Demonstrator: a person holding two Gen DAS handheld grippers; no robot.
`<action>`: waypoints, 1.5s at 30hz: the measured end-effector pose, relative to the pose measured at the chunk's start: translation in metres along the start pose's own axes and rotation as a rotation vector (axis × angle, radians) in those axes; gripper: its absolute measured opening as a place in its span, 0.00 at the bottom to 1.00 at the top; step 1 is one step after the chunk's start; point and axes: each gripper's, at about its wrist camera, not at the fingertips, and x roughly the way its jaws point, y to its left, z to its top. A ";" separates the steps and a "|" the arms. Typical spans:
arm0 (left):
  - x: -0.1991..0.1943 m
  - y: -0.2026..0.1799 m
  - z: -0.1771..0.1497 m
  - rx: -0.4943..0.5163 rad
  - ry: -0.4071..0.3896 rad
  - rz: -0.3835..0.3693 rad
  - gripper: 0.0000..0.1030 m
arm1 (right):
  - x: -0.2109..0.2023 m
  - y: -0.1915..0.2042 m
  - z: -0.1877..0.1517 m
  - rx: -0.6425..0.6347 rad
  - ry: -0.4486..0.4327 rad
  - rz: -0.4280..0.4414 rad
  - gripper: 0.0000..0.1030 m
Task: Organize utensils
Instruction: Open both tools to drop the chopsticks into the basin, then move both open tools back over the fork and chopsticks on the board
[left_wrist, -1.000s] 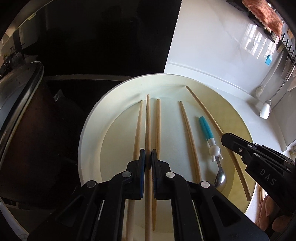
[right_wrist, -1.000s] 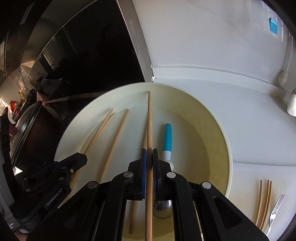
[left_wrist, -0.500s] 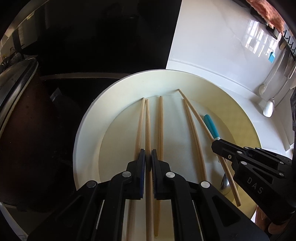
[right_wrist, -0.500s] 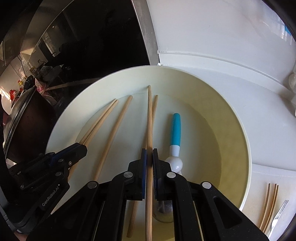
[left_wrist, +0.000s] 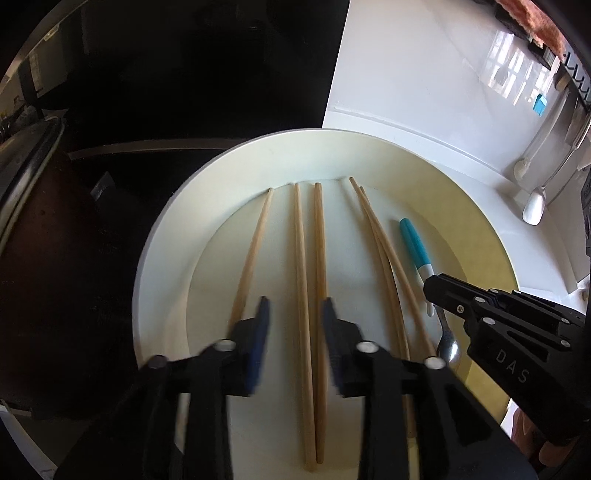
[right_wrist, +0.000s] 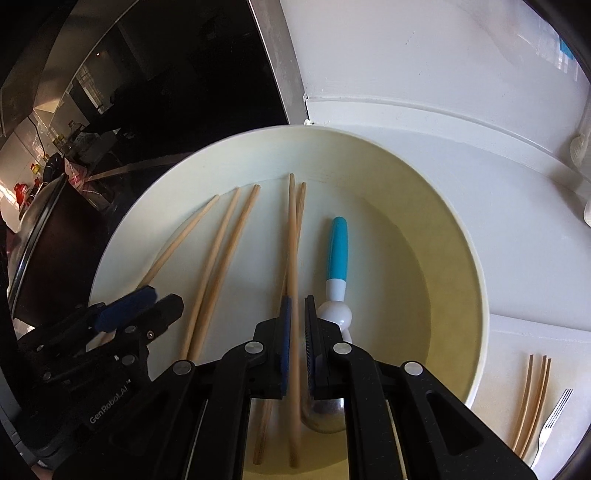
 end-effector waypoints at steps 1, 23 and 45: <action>-0.006 0.000 0.000 -0.001 -0.024 0.021 0.68 | -0.004 -0.001 0.001 0.003 -0.011 -0.008 0.18; -0.082 0.017 -0.030 0.007 -0.087 -0.003 0.84 | -0.084 -0.015 -0.039 0.080 -0.137 -0.029 0.39; -0.113 -0.072 -0.053 0.132 -0.133 -0.159 0.94 | -0.183 -0.095 -0.168 0.358 -0.202 -0.244 0.48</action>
